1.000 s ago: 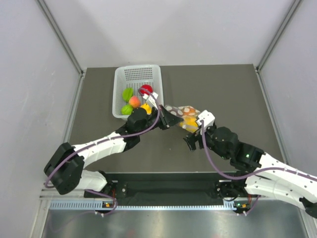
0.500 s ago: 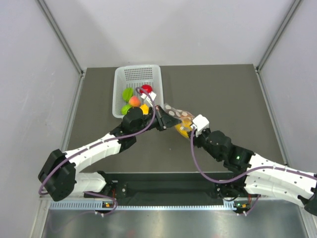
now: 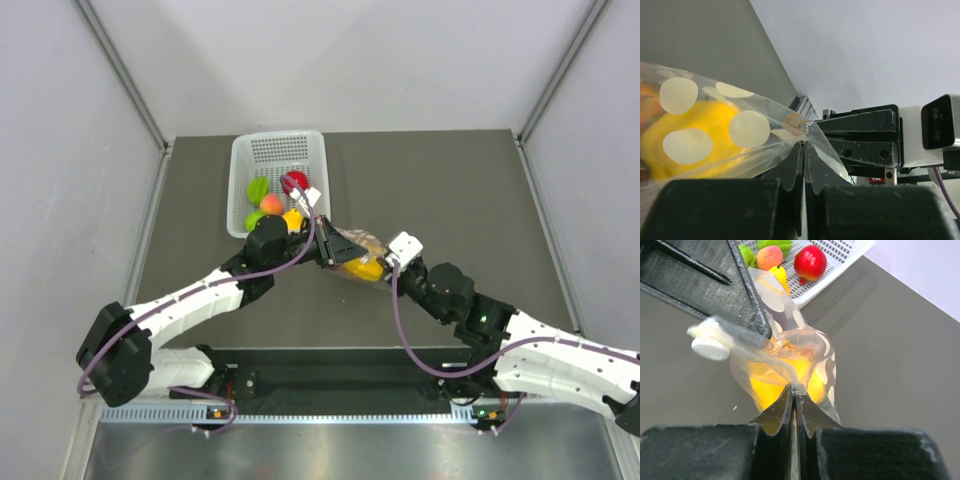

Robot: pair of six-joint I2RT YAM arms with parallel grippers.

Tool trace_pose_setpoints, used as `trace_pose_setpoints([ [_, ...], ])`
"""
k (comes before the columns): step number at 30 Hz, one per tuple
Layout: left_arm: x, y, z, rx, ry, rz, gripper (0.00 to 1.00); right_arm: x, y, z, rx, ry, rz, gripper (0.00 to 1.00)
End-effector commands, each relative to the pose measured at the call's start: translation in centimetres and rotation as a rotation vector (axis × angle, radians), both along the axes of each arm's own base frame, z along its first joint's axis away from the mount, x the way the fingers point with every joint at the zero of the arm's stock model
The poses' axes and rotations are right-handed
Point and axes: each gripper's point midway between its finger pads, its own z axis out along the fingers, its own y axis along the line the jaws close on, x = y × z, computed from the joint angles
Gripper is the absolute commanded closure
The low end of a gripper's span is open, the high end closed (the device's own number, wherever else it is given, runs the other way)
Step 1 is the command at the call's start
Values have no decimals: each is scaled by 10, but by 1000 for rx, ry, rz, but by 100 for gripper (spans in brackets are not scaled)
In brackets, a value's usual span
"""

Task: Open the zip-top bag and remove the fake food

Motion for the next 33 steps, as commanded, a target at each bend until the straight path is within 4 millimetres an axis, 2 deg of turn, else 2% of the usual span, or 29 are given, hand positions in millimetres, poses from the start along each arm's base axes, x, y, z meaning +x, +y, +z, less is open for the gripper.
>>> trace_pose_setpoints([
  [1, -1, 3, 23, -9, -100, -31, 98, -10, 13, 51, 143, -76, 81, 100],
  [3, 1, 9, 27, 6, -152, -18, 95, -15, 11, 53, 148, -63, 97, 100],
  [4, 4, 15, 28, 21, -165, -2, 91, -15, 9, 61, 163, -65, 98, 100],
  [5, 5, 18, 28, 35, -186, 2, 79, -17, 8, 57, 141, -40, 106, 100],
  [7, 11, 25, 26, 95, -258, 26, 65, -22, 11, 61, 147, -7, 142, 100],
  [8, 8, 29, 33, 104, -307, 30, 55, -20, 10, 61, 145, 8, 142, 100],
  [9, 14, 34, 33, 145, -390, 52, 51, -26, 14, 55, 139, 46, 180, 100],
  [10, 13, 41, 39, 158, -439, 70, 49, -24, 13, 61, 152, 56, 183, 100],
  [12, 15, 51, 33, 226, -535, 92, 46, -33, 19, 60, 165, 113, 255, 100],
  [14, 15, 61, 37, 265, -665, 119, 44, -28, 18, 66, 185, 139, 271, 100],
  [15, 14, 64, 30, 284, -696, 110, 44, -37, 24, 66, 218, 195, 333, 100],
  [16, 8, 67, 34, 274, -744, 95, 43, -31, 20, 75, 245, 201, 326, 100],
  [17, 7, 68, 40, 265, -807, 97, 42, -32, 21, 78, 262, 220, 347, 100],
  [18, 5, 70, 35, 261, -824, 86, 42, -39, 26, 79, 281, 270, 409, 100],
  [19, 1, 74, 41, 234, -864, 77, 41, -35, 23, 86, 300, 277, 407, 100],
  [22, -21, 70, 46, 166, -966, -41, 39, -43, 32, 90, 331, 373, 513, 100],
  [23, -21, 68, 43, 171, -977, -55, 38, -41, 31, 94, 336, 363, 510, 100],
  [24, -19, 67, 45, 180, -982, -64, 37, -48, 34, 96, 342, 381, 563, 100],
  [25, -16, 65, 34, 211, -956, -85, 35, -49, 36, 95, 345, 399, 581, 100],
  [26, -14, 64, 32, 224, -970, -95, 31, -51, 39, 99, 357, 390, 611, 100],
  [27, -11, 63, 33, 231, -976, -92, 31, -57, 41, 99, 363, 415, 650, 100],
  [33, -13, 56, 40, 185, -1001, -114, 31, -62, 48, 92, 381, 501, 718, 100],
])
